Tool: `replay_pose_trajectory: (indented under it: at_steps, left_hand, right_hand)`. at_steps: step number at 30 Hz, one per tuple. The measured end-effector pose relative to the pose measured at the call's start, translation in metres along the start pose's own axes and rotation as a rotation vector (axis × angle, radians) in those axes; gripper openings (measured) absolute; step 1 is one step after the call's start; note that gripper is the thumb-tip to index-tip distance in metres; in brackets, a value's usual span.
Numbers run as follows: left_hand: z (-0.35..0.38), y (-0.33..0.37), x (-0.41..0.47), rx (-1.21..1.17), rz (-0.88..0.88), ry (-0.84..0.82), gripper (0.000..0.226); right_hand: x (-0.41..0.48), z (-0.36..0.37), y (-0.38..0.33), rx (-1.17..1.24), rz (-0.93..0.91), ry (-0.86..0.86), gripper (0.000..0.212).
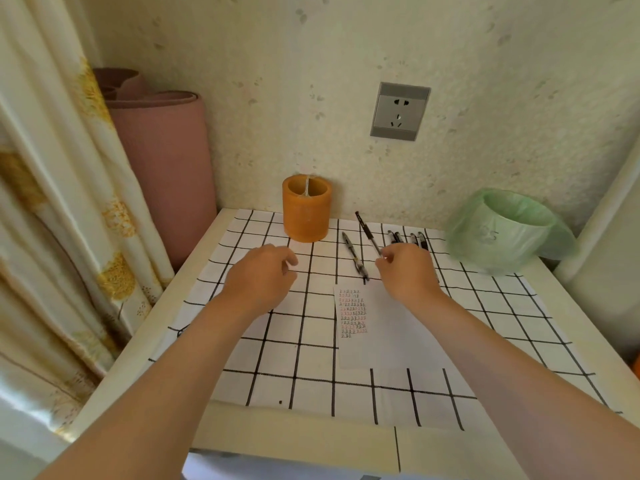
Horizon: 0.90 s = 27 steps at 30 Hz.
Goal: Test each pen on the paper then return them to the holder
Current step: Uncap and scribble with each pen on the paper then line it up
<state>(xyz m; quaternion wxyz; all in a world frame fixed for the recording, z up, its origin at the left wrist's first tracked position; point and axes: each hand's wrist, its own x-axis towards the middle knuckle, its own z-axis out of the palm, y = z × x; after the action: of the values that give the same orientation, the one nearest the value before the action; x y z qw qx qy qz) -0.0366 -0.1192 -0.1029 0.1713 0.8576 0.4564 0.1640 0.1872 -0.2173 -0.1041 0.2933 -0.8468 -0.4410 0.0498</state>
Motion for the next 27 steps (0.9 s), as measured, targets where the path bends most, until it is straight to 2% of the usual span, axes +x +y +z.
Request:
replay_pose_trajectory:
  at_steps: [3, 7, 11, 14, 17, 18, 20, 24, 27]
  left_hand:
    - [-0.002, -0.015, -0.005, 0.149, 0.020, -0.055, 0.031]
    - [-0.006, -0.034, -0.011, 0.229, 0.031, -0.086, 0.049]
    - [-0.008, -0.046, -0.014, 0.272, -0.007, -0.188, 0.068]
    - [-0.008, -0.049, -0.015, 0.218, -0.041, -0.246, 0.073]
    - [-0.010, -0.051, -0.016, 0.228, -0.046, -0.259, 0.075]
    - [-0.011, -0.051, -0.017, 0.237, -0.048, -0.261, 0.075]
    - [-0.015, -0.053, -0.018, 0.247, -0.061, -0.273, 0.072]
    - [-0.020, -0.057, -0.025, 0.221, -0.082, -0.306, 0.044]
    - [-0.022, -0.061, -0.031, 0.189, -0.067, -0.303, 0.033]
  right_hand:
    - [0.012, 0.008, 0.001, -0.094, 0.028, 0.002, 0.019]
    - [0.022, 0.020, -0.001, -0.092, 0.026, -0.071, 0.020]
    - [0.019, 0.028, -0.009, -0.095, 0.005, -0.152, 0.036]
    - [0.018, 0.031, -0.015, -0.066, 0.004, -0.185, 0.026]
    - [0.018, 0.035, -0.017, -0.179, -0.017, -0.195, 0.021]
    - [0.017, 0.035, -0.021, -0.235, -0.033, -0.180, 0.016]
    - [0.015, 0.038, -0.030, -0.326, -0.104, -0.125, 0.025]
    - [0.007, 0.047, -0.046, -0.435, -0.216, -0.039, 0.036]
    - [-0.004, 0.052, -0.048, -0.369, -0.329, -0.037, 0.041]
